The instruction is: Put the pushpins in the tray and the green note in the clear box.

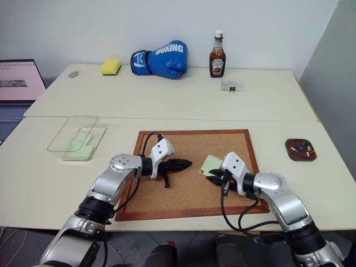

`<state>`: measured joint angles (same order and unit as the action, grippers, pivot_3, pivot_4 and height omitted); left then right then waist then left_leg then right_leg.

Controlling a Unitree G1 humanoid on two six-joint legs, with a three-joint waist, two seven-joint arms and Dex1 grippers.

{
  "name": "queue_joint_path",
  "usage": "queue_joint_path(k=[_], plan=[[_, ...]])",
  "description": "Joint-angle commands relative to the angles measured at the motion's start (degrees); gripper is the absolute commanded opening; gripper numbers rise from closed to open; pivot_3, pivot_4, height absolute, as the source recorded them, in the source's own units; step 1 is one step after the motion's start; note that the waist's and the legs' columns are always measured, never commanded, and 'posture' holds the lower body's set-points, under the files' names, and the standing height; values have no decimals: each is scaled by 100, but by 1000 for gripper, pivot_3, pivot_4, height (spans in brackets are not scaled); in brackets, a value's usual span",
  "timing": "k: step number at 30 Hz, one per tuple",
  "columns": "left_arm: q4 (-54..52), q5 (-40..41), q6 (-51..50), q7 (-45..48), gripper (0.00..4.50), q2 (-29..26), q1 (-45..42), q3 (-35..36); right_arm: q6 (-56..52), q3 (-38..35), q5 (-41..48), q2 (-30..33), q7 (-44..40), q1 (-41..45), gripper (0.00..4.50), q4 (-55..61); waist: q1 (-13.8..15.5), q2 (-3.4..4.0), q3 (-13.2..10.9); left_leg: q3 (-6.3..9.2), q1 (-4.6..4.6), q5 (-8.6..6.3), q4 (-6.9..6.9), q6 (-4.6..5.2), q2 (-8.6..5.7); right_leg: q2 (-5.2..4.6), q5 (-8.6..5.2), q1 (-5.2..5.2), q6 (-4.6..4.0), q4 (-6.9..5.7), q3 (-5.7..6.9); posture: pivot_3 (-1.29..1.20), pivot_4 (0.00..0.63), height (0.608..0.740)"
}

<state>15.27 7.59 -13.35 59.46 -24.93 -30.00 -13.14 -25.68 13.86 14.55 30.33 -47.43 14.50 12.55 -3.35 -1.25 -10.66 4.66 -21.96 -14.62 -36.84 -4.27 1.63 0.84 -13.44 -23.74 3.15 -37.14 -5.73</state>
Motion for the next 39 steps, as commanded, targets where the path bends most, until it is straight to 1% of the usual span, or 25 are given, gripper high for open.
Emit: queue_joint_path(k=[1,5,9,17,19,20,23,24,26,27,35,39], plan=[[44,-81,-52,37,0,-73,5,-49,-84,-150,150,6,-37,32,25,318,0,0,0,0,0,0,0,0,0,0,0,0,0,0,0,0,150,740],[45,-75,-48,39,0,-69,2,-45,-237,-260,231,-26,62,83,25,445,0,0,0,0,0,0,-1,0,0,0,0,0,0,-1,0,0,150,740],[36,-76,-57,36,0,-63,-1,-49,-559,-511,527,-35,111,194,25,719,0,0,0,0,0,0,-1,0,0,0,0,0,0,-1,0,0,150,740],[73,-80,-39,37,0,-48,-12,-56,-813,-698,700,155,91,199,25,891,1,0,0,0,0,0,-1,0,0,0,1,0,1,-2,0,0,150,740],[89,-79,-36,39,0,-42,-19,-55,-804,-620,684,183,32,156,385,857,1,0,0,1,0,0,-1,0,0,0,1,0,1,-2,0,0,150,740],[76,-77,-40,40,0,-44,-12,-56,-810,-579,694,188,-1,124,478,863,1,0,0,0,0,0,-1,0,0,0,1,0,1,-2,0,0,150,740],[65,-72,-54,47,0,-52,-9,-55,-620,-371,476,153,19,70,1197,771,0,0,0,0,1,0,-1,0,0,0,1,0,1,-3,0,0,150,740],[61,-71,-55,50,0,-57,-5,-53,-560,-303,401,152,20,65,1251,738,1,0,0,0,1,0,-1,0,0,0,1,0,1,-3,0,0,150,740],[52,-70,-61,52,0,-65,3,-51,-499,-198,334,145,-1,60,1716,660,0,0,0,0,1,0,-1,0,0,0,1,0,1,-4,0,0,150,740],[49,-73,-63,51,0,-67,5,-52,-465,-151,307,134,-22,65,1821,611,0,0,0,0,1,0,-2,0,0,0,1,0,1,-4,0,0,150,740],[-41,-62,-118,43,0,-104,58,-38,-208,106,77,10,-65,154,1821,246,-1,0,0,0,1,0,-3,0,0,0,1,0,1,-5,0,0,150,740],[-119,-47,-151,43,0,-135,106,-22,-153,84,45,-28,-48,157,1821,87,-5,0,0,0,1,0,-3,0,0,0,1,0,1,-5,0,0,150,740]])
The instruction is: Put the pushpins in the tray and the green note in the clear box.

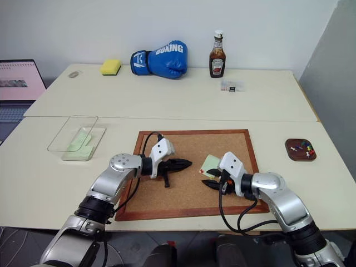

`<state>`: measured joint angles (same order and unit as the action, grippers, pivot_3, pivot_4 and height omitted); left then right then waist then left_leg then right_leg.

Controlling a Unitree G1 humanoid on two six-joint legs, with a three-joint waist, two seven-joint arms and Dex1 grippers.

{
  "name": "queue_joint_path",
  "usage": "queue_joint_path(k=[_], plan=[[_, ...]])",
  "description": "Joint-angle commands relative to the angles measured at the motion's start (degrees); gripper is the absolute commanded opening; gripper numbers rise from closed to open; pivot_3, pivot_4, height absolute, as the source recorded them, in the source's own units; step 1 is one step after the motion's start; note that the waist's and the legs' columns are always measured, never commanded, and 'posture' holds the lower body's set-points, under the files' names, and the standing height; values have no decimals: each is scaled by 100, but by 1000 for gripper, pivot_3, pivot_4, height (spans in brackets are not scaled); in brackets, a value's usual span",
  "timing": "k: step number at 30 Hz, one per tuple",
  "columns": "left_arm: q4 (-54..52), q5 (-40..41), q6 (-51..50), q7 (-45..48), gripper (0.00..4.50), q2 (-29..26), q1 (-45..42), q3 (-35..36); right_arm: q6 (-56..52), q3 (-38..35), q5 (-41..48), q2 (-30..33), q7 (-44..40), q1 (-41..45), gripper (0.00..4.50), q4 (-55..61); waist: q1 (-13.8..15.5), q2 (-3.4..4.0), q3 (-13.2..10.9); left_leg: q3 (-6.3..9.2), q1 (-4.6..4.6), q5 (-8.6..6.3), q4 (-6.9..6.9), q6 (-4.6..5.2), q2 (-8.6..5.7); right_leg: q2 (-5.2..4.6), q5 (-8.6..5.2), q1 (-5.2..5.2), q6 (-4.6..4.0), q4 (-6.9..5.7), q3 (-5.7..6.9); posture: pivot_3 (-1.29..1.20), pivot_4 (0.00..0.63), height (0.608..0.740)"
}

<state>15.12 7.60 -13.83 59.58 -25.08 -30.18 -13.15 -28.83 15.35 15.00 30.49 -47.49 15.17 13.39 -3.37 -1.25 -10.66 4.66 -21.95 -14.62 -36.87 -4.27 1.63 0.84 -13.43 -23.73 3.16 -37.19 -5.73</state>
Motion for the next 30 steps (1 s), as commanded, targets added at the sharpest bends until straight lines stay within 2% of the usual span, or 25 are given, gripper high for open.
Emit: queue_joint_path(k=[1,4,10,15,25,30], plan=[[-131,-35,-127,21,0,-114,135,-16,169,-86,7,-41,-57,79,1643,-23,-6,0,0,0,0,0,0,0,0,0,0,0,0,0,0,0,150,740],[-181,-12,-172,9,0,-108,148,-9,176,-104,24,-37,-94,61,1216,-44,-7,0,0,0,1,0,1,0,0,0,0,0,0,-1,1,0,150,740],[-189,-19,-179,15,0,-108,137,-27,179,-130,30,-75,-62,37,5,-37,-5,0,0,0,0,0,1,0,0,0,0,0,0,-1,1,0,150,740],[-123,-32,-151,45,0,-112,84,-38,18,-313,212,-156,16,72,5,79,-5,0,0,0,1,0,0,0,0,0,0,0,0,-2,1,0,150,740],[-80,-41,-108,36,0,-11,76,-107,-1074,-1294,1212,-485,517,450,5,600,-14,2,-1,0,-1,0,0,0,0,0,1,-1,-1,-4,-1,0,150,740],[-45,-51,-77,57,0,20,71,-123,-1519,-1636,1595,-424,714,575,5,893,6,1,0,5,-1,0,0,0,0,1,1,1,0,-5,4,0,150,740]])
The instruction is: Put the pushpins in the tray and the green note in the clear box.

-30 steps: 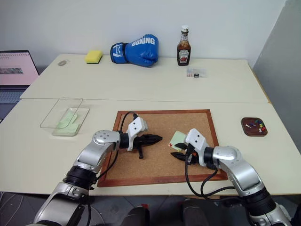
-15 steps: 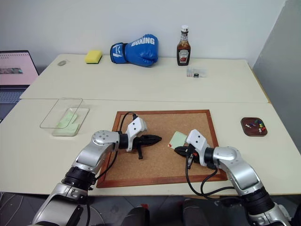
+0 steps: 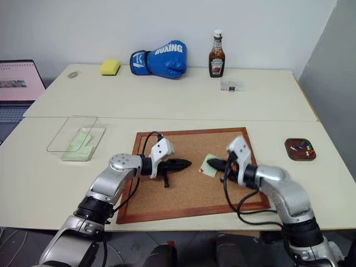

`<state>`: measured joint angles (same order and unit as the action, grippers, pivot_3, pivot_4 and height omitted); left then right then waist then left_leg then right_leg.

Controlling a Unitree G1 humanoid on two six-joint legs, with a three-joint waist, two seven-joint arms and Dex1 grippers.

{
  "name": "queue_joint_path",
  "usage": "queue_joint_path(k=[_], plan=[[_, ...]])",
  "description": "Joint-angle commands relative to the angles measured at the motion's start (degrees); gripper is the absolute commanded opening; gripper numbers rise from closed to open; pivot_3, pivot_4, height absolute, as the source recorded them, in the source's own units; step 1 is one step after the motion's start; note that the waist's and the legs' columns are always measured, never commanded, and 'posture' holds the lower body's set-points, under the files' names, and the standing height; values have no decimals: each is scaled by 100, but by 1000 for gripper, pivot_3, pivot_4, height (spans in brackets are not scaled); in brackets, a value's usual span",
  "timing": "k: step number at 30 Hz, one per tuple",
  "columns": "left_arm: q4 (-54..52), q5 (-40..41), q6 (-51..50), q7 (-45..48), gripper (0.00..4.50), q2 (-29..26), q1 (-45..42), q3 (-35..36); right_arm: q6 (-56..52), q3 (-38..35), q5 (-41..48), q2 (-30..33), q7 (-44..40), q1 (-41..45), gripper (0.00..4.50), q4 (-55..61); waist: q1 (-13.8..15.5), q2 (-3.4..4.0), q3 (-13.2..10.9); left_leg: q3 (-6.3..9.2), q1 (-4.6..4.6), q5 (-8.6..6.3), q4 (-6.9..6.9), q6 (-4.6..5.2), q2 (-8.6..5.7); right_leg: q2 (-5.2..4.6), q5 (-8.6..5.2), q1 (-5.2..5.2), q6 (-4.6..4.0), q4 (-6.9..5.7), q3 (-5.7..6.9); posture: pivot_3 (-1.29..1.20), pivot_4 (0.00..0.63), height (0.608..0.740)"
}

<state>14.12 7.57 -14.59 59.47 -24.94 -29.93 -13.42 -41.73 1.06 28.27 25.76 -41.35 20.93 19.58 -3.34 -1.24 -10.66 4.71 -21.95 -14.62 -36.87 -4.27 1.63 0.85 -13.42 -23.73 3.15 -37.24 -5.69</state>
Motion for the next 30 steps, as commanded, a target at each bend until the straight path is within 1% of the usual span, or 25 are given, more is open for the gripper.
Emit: queue_joint_path(k=[1,8,13,18,22,27,30], plan=[[72,-49,10,72,0,11,38,-99,-276,-251,310,74,131,11,5,322,4,0,0,0,0,0,2,0,0,0,0,0,0,1,0,0,150,740],[122,-52,59,113,0,24,6,-115,-309,-554,301,337,371,9,5,482,5,0,0,-2,-1,0,0,0,-1,-1,0,0,0,1,-3,0,150,740],[83,-44,51,142,0,6,35,-130,-10,-909,-284,757,811,-277,5,267,9,0,0,-2,-2,0,-1,0,-1,-1,0,0,0,3,-3,0,150,740],[72,-45,42,183,0,-10,55,-135,210,-1478,-939,996,1588,-516,5,-350,9,0,0,-5,-3,-1,1,1,-1,-2,0,0,0,6,-5,0,150,740],[99,-49,42,207,0,-4,41,-142,277,-1967,-1222,1081,2081,-466,5,-997,9,0,0,-6,-2,-1,0,1,-2,-1,0,0,0,5,-6,0,150,740],[129,-62,58,221,0,29,25,-163,388,-2310,-1219,1049,2285,-225,5,-1725,7,4,2,-8,0,-1,1,1,-2,-1,0,2,-1,4,-9,0,150,740],[120,-60,52,225,0,22,20,-155,470,-2380,-1251,1084,2365,1,5,-2191,6,5,2,-9,2,0,-2,2,-3,-1,0,5,0,3,-11,0,150,740]])
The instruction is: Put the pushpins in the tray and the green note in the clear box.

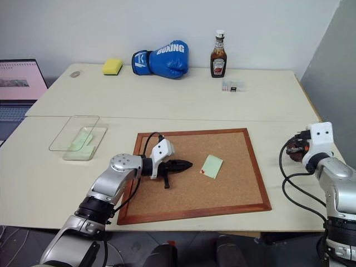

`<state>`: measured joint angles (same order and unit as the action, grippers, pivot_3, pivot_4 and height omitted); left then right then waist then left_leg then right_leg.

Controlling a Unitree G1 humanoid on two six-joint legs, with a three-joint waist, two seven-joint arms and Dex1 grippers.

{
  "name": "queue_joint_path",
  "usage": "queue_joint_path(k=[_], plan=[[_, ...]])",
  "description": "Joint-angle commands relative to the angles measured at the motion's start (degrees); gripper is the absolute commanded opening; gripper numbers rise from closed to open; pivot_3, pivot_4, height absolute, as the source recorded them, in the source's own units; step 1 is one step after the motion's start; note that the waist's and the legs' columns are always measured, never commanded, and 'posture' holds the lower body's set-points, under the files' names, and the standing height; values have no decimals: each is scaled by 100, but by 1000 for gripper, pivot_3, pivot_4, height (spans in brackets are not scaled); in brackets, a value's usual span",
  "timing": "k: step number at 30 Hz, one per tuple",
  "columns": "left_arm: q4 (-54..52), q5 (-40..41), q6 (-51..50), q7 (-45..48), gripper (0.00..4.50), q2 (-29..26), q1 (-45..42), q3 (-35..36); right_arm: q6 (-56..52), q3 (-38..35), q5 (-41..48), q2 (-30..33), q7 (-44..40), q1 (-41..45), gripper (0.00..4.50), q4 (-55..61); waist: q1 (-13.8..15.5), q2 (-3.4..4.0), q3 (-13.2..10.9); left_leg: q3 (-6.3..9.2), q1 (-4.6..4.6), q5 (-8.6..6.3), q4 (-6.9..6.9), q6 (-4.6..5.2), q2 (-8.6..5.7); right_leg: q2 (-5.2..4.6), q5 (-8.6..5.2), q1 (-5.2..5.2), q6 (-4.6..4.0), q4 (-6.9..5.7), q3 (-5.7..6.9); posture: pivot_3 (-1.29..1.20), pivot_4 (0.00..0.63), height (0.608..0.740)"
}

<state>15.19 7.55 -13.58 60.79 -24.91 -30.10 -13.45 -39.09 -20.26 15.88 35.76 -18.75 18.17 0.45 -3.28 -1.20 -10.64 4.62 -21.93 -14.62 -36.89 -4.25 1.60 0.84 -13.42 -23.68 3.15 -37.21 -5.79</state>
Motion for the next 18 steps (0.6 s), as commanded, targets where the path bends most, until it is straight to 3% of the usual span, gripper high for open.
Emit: queue_joint_path(k=[1,11,18], plan=[[11,-59,-50,91,0,16,39,-149,242,-253,-22,97,106,334,5,-405,0,0,0,0,1,0,-1,0,0,0,0,1,0,0,-1,0,150,740],[-176,-29,-145,10,0,-53,187,-76,628,-303,-51,5,318,725,5,-1724,-3,1,1,0,4,-1,2,2,-1,0,0,6,0,3,0,0,150,740],[-339,-10,-232,-18,0,-88,304,-48,599,-235,66,-147,361,591,5,-1753,-15,4,2,0,5,-1,2,2,-1,0,0,6,0,2,-2,0,150,740]])
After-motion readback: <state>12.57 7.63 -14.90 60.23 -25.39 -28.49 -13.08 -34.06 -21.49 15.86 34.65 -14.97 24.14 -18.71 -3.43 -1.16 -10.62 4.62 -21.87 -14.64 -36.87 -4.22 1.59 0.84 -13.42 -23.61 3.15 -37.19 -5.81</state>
